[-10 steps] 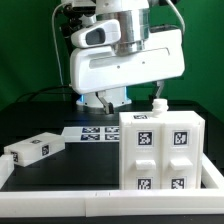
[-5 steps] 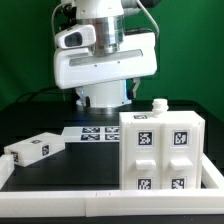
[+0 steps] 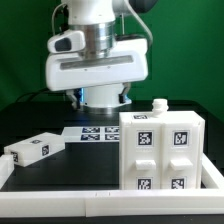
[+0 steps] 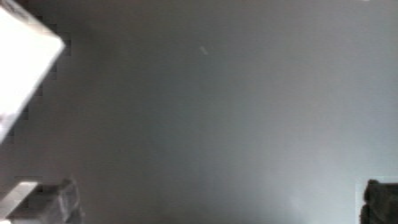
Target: Assemble cabinet
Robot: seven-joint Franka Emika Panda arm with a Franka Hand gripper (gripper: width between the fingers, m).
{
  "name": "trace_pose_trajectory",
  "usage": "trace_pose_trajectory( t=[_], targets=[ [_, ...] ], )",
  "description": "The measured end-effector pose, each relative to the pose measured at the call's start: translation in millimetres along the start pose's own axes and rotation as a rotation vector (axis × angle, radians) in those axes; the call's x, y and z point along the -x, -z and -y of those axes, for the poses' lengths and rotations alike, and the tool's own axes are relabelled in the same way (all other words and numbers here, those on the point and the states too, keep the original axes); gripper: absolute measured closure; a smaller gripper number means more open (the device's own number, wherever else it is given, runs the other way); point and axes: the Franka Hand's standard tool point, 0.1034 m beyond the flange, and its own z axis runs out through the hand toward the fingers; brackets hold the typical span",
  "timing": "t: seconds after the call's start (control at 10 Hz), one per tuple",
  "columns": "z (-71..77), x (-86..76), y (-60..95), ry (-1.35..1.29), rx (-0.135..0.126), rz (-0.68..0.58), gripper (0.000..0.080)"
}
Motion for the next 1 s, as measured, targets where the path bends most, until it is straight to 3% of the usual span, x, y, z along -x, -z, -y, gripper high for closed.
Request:
trace_pose_trajectory(
  t=[0.2, 0.4, 0.8, 1.0],
  targets=[
    [-26.8, 27.7, -14.9, -0.027, 0.011, 0.015, 0.0002],
    [-63.3, 41.3, -17.2, 0.003, 0.019, 0.001, 0.0002],
    [-58.2, 39.8, -17.8, -0.026, 0.017, 0.002, 0.0002],
    [-69.9, 45.0, -18.5, -0.230, 0.014, 0.013, 0.0002]
  ],
)
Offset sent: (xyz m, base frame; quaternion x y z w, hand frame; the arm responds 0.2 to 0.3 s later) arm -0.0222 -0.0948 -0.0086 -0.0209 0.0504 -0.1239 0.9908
